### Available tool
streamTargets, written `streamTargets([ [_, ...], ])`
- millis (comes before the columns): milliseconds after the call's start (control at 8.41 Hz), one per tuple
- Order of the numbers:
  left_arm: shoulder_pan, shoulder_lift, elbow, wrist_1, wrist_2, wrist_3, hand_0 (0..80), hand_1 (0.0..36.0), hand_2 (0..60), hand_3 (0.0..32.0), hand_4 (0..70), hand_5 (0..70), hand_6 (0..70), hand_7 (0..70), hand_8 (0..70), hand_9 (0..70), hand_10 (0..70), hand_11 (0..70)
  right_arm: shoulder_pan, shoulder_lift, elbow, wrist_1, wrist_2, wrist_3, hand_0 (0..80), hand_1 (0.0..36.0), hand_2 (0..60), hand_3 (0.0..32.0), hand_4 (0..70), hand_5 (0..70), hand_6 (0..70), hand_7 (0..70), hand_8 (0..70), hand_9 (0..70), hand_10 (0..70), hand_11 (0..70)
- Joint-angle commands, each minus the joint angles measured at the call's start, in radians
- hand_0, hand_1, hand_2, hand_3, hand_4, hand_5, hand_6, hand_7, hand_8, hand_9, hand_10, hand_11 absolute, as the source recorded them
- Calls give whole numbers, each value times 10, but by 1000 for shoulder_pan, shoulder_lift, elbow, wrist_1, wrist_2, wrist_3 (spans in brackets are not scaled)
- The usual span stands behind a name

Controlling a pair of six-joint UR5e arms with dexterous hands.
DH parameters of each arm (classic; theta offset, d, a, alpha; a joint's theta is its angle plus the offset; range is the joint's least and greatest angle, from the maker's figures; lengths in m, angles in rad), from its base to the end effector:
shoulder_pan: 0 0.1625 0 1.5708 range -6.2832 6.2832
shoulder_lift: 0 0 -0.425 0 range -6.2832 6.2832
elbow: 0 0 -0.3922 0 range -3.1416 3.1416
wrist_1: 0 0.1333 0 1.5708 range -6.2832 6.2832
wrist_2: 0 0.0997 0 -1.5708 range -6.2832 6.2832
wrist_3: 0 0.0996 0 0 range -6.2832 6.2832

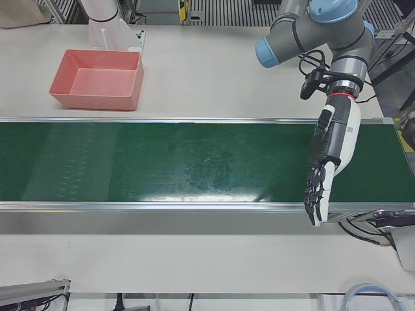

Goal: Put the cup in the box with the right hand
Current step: 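Move the right hand onto the blue cup on the conveyor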

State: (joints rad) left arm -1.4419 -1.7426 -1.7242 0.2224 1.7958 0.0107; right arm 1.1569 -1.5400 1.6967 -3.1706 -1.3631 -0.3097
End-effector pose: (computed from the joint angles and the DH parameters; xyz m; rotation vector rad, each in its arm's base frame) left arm -0.0393 -0.5608 0.5451 -0.3448 2.1276 -1.9128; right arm -0.0642 -0.5287 0.6126 0.0843 -2.1410 1.8345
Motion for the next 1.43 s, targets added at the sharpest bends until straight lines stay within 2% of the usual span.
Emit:
streamTargets([
  [0, 0, 0, 0, 0, -1, 0, 0, 0, 0, 0, 0, 0, 0, 0, 0, 0, 0, 0, -16, -3, 3, 1, -1, 0, 517, 212, 180, 0, 53, 51, 61, 261, 2, 55, 0, 0],
  [119, 0, 0, 0, 0, 0, 0, 0, 0, 0, 0, 0, 0, 0, 0, 0, 0, 0, 0, -17, -3, 5, 1, -1, 0, 537, 178, 61, 0, 99, 51, 62, 261, 2, 55, 0, 0],
  [238, 0, 0, 0, 0, -1, 0, 0, 0, 0, 0, 0, 0, 0, 0, 0, 0, 0, 0, -23, -3, 5, 1, -1, 0, 532, 186, 90, 0, 84, 52, 61, 257, 2, 55, 0, 0],
  [357, 0, 0, 0, 0, 0, 0, 0, 0, 0, 0, 0, 0, 0, 0, 0, 0, 0, 0, -38, -3, 5, 1, 1, 1, 548, 159, 0, 0, 119, 51, 60, 254, 2, 54, 0, 0],
  [476, 0, 0, 0, 0, -1, 0, 0, 0, 0, 0, 0, 0, 0, 0, 0, 0, 0, 0, -55, -2, 6, 1, 1, 1, 549, 160, 0, 0, 119, 52, 61, 256, 2, 54, 0, 0],
  [594, 0, 0, 0, 0, -1, 0, 0, 0, 0, 0, 0, 0, 0, 0, 0, 0, 0, 0, -66, 0, 6, 1, 1, 0, 543, 169, 30, 0, 106, 52, 60, 253, 2, 55, 0, 0],
  [713, 0, 0, 0, 0, -1, 0, 0, 0, 0, 0, 0, 0, 0, 0, 0, 0, 0, 0, -66, 0, 6, 3, 1, 1, 543, 170, 29, 0, 105, 53, 61, 256, 2, 56, 0, 0],
  [832, 0, 0, 0, 0, -1, 0, 0, 0, 0, 0, 0, 0, 0, 0, 0, 0, 0, 0, -65, 1, 6, 6, 4, 12, 551, 161, 0, 0, 115, 53, 60, 252, 2, 54, 0, 0],
  [951, 0, 0, 0, 0, -1, 0, 0, 0, 0, 0, 0, 0, 0, 0, 0, 0, 0, 0, -57, 1, 24, 9, 12, 17, 539, 181, 60, 0, 92, 54, 61, 251, 4, 59, 0, 0],
  [1070, 0, 0, 0, 0, -1, 0, 0, 0, 0, 0, 0, 0, 0, 0, 0, 0, 0, 0, -55, -2, 49, 9, 16, 17, 543, 177, 32, 0, 105, 54, 62, 255, 4, 57, 0, 0],
  [1189, 0, 0, 0, 0, -1, 0, 0, 0, 0, 0, 0, 0, 0, 0, 0, 0, 0, 0, -54, -2, 57, 8, 30, 20, 515, 186, 124, 0, 85, 49, 73, 337, 4, 53, 0, 0],
  [1308, 0, 0, 0, 0, -1, 0, 0, 0, 0, 0, 0, 0, 0, 0, 0, 0, 0, 0, -55, 0, 57, 3, 41, 20, 498, 166, 211, 0, 196, 61, 250, 700, 181, 396, 8, 20],
])
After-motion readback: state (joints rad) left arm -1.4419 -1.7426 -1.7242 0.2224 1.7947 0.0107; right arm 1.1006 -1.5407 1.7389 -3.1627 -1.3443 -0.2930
